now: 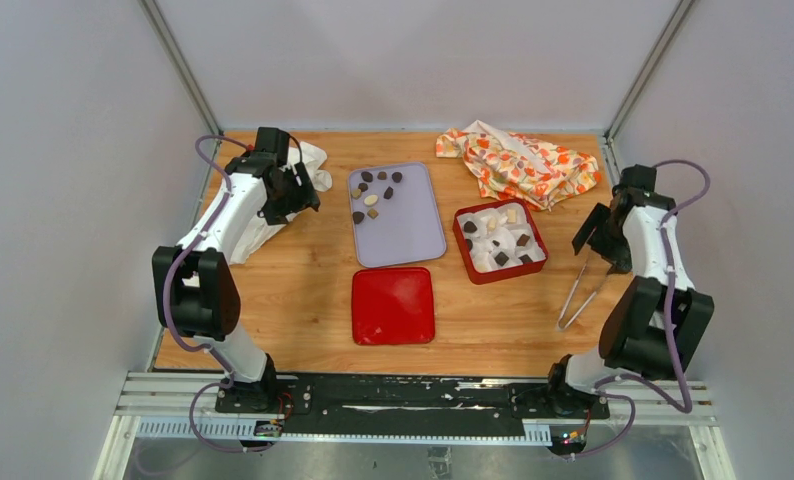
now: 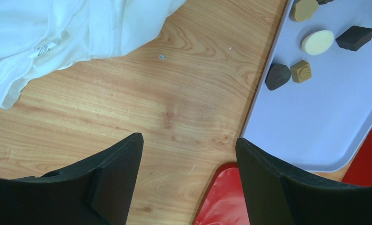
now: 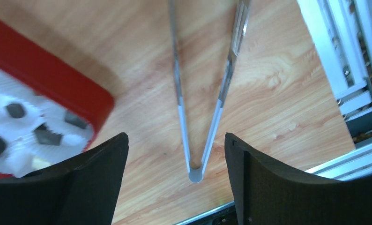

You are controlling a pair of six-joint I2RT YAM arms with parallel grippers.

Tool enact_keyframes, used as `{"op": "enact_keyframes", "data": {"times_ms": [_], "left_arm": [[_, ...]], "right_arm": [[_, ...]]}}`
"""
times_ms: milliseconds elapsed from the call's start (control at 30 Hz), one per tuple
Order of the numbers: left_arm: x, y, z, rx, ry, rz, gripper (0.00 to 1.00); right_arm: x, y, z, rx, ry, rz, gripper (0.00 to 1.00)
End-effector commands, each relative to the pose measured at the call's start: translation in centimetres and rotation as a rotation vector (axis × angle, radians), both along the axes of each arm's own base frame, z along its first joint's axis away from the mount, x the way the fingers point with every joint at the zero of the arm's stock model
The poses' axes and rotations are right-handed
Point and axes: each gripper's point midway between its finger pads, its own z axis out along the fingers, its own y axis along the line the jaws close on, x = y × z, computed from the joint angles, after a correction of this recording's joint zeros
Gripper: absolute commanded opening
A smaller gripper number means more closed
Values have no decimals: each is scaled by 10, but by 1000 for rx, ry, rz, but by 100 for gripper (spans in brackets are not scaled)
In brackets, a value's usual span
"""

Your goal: Pack the chocolate

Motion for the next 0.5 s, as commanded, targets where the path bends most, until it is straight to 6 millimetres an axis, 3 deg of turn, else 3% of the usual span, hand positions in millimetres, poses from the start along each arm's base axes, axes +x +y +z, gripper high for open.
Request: {"op": "enact_keyframes", "data": {"times_ms": [0,67,200,333,467], "left_arm": [[3,-2,12,-24,-38,-9,77],[4,-4,15,-29,-46,-15,77],[6,-9,23,-32,-65,-31,77],[1,-17,27,-29,-77,-53,77],[-6,-16,22,0,-66,-64,77]], "right_arm": [[24,38,61,-57,-150,170,80],[35,64,81,-100,-191,281,81],[40,169,95,-96,-247,653,81],[12,257,74,-72,-224,935,81],[-13,311,40,53,-149,1008,79]]}}
